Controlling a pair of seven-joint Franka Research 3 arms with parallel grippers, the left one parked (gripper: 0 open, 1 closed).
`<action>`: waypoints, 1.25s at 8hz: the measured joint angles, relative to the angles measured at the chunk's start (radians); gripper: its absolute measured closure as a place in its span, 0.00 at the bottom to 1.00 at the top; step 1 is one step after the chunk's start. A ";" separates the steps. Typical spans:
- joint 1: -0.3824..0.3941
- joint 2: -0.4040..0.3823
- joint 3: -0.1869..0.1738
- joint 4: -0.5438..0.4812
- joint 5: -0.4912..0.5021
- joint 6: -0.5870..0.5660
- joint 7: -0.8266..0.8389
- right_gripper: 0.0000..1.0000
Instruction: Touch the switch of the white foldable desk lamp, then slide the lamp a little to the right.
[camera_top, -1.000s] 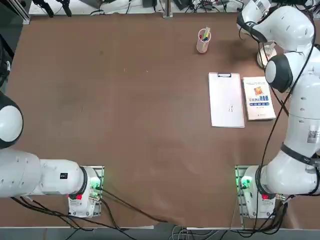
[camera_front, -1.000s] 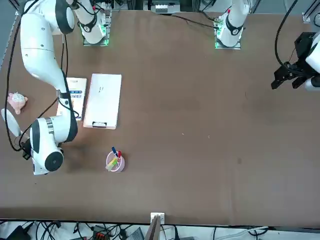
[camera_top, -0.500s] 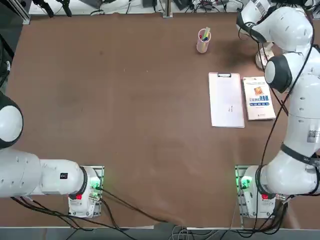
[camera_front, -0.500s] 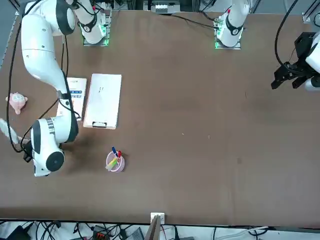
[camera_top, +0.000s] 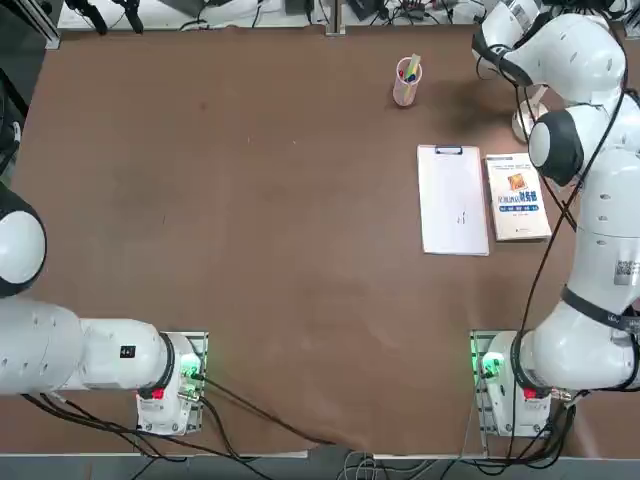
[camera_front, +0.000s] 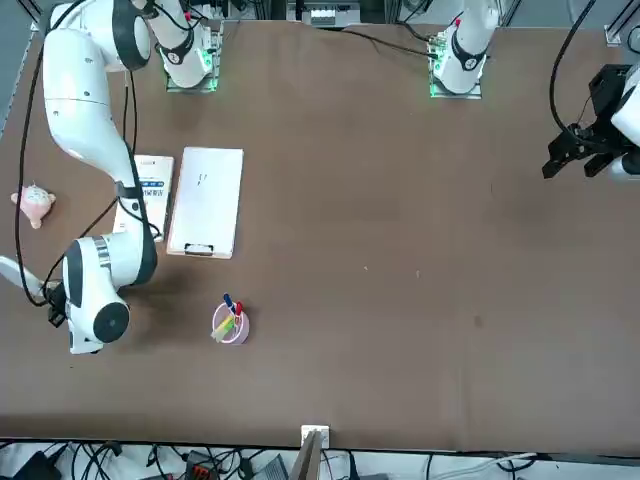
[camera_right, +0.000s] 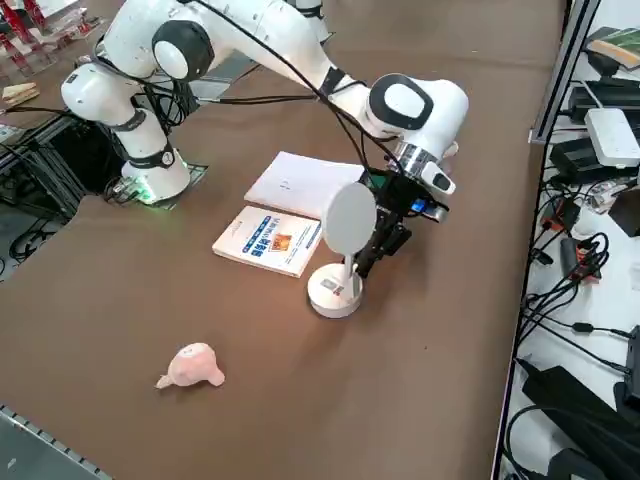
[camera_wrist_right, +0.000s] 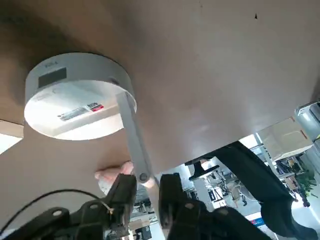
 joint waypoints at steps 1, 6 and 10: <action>0.000 0.000 -0.001 0.001 0.000 0.004 0.004 0.72; 0.000 0.000 -0.004 0.001 0.000 0.009 0.018 0.74; 0.030 0.000 -0.004 0.008 0.000 0.001 0.019 0.60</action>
